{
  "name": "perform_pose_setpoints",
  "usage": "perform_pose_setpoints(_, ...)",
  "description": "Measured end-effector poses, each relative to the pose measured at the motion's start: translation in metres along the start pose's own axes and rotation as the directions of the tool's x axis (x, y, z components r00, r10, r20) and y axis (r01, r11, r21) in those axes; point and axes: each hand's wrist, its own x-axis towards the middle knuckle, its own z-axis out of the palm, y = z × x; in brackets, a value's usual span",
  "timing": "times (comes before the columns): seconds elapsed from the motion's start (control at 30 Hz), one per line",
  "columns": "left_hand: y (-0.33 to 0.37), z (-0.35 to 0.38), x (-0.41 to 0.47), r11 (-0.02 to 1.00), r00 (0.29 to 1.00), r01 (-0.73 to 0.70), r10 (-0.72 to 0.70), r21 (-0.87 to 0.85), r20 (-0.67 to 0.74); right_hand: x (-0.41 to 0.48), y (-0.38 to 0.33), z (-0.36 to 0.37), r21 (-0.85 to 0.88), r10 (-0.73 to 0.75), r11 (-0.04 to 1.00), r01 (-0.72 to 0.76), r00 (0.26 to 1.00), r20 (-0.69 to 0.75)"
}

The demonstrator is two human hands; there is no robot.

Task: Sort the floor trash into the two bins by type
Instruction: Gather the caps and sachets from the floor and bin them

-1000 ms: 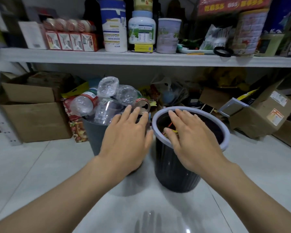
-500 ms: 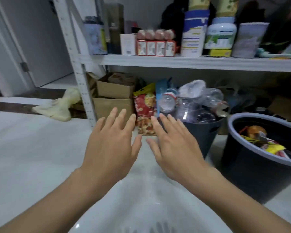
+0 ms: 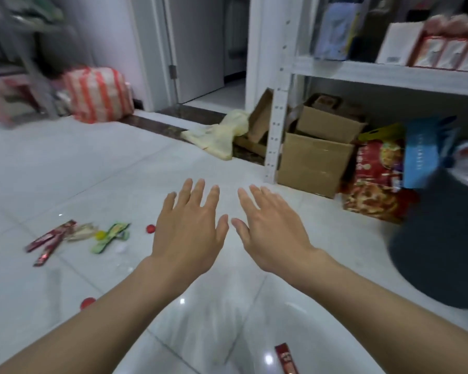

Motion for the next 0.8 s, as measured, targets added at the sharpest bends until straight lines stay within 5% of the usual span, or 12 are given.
perform_pose_setpoints(0.53,-0.204,0.093,-0.047,0.953,0.93,0.303,-0.291,-0.021,0.224,0.09,-0.165,0.107,0.036,-0.153,0.988,0.149,0.964,0.218)
perform_pose_setpoints(0.8,-0.242,0.171,-0.084,0.906,0.808,0.418,-0.338,-0.065,0.482,0.1,-0.194,0.141,0.033,-0.181,0.983,0.18,0.938,0.295)
